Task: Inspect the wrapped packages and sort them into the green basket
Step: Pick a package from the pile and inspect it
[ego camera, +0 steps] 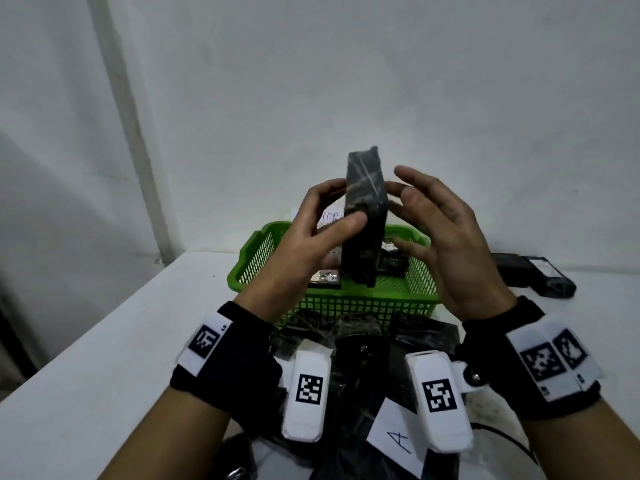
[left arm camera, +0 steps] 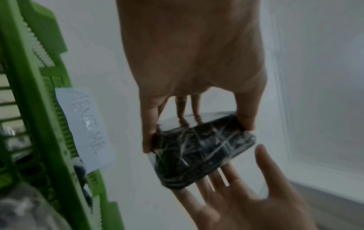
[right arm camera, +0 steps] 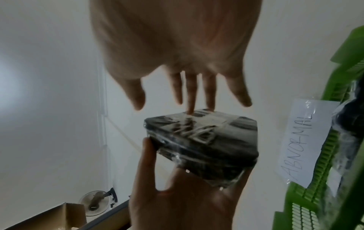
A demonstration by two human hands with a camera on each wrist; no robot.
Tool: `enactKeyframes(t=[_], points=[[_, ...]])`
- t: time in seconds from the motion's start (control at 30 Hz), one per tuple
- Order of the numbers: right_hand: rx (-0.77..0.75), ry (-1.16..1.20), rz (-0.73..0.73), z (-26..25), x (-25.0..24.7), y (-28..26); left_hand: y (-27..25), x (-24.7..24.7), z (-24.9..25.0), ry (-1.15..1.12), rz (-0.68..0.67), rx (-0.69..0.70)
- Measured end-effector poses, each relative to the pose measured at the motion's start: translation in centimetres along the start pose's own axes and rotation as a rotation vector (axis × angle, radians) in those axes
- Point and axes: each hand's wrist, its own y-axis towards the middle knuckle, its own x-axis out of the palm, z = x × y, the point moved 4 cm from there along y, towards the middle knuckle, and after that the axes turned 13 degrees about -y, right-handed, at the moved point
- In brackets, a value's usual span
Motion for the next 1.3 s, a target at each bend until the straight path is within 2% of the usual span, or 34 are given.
enactKeyframes(t=[0.07, 0.13, 0.2, 0.3, 0.4, 0.47, 0.53, 0.6, 0.73, 0.83, 0.97, 1.1, 1.3], points=[[0.173, -0.006, -0.011, 0.6, -0.2, 0.0, -0.1, 0.1, -0.2, 0.068, -0.070, 0.042], [0.279, 0.054, -0.135, 0.9, 0.0, -0.3, -0.3, 0.5, -0.5, 0.118, -0.134, 0.058], [0.305, 0.180, -0.176, 0.9, 0.1, -0.5, -0.5, 0.7, -0.6, 0.146, -0.171, 0.065], [0.287, 0.238, -0.103, 1.3, 0.4, -0.2, -0.9, 1.0, -0.6, 0.183, -0.214, 0.060], [0.236, 0.216, -0.042, 1.6, 1.2, -0.3, -0.9, 0.7, -0.1, 0.223, -0.224, 0.047], [0.170, 0.220, -0.052, 1.6, 1.8, -0.5, -0.8, 0.3, 0.3, 0.156, -0.174, 0.047], [0.079, 0.190, -0.096, 1.2, 2.2, -0.5, -0.4, 0.0, 0.9, 0.077, -0.065, 0.048], [-0.024, 0.048, -0.178, 1.0, 2.4, -0.6, 0.0, -0.5, 1.1, 0.050, 0.022, 0.035], [-0.174, -0.196, -0.338, 0.8, 2.3, -1.0, 0.3, -0.9, 1.6, 0.067, 0.029, 0.004], [-0.240, -0.281, -0.334, 0.7, 2.2, -0.9, 0.0, -0.8, 1.8, 0.049, 0.084, 0.008], [-0.282, -0.297, -0.304, 1.0, 1.9, -0.7, -0.2, 0.0, 1.8, -0.015, 0.088, 0.027], [-0.317, -0.296, -0.276, 1.4, 1.7, -0.5, -0.3, 0.2, 2.0, -0.060, 0.148, 0.063], [-0.287, -0.372, -0.288, 1.7, 1.5, -0.4, -0.2, 0.0, 1.8, -0.075, 0.178, 0.067]])
